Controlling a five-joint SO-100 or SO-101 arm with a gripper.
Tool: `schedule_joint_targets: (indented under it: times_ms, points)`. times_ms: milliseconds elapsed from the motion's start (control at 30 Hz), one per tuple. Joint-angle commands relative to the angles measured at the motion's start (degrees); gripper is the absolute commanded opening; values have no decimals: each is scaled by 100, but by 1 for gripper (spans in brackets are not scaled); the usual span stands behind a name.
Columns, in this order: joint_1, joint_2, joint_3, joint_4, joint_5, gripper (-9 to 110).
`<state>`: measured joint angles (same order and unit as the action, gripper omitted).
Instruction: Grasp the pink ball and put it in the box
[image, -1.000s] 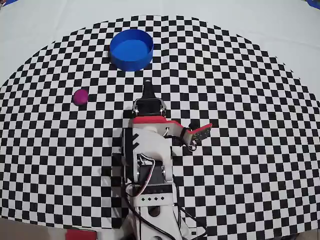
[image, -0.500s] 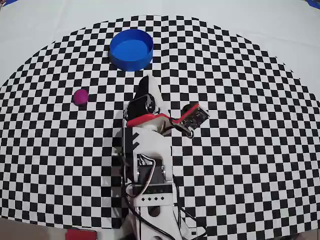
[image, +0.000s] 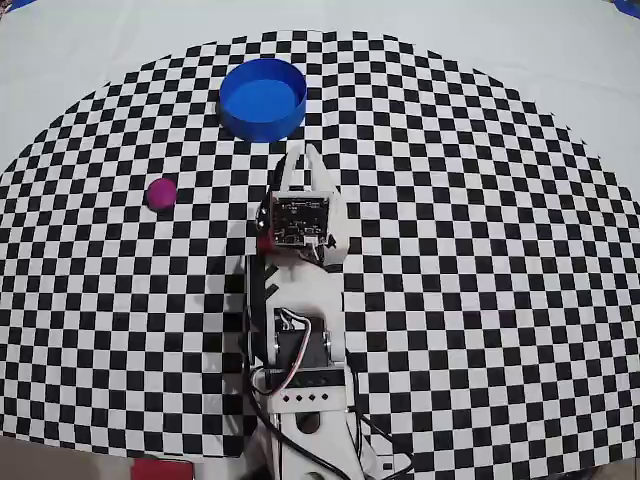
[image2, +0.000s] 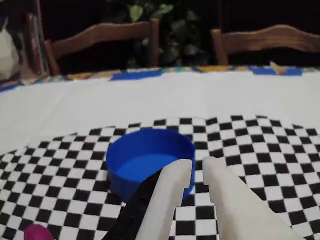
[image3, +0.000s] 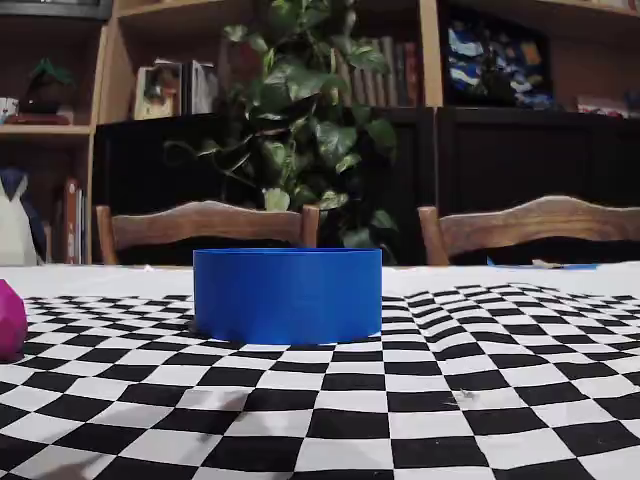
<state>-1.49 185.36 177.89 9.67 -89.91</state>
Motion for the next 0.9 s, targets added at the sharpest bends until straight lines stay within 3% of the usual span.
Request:
schedule_joint_targets:
  times_ms: [0, 100, 867]
  points:
    - [0, 97, 44, -18, -246, 2]
    - [18, 97, 44, -26, -246, 16]
    - [-53, -149, 44, -53, -237, 25]
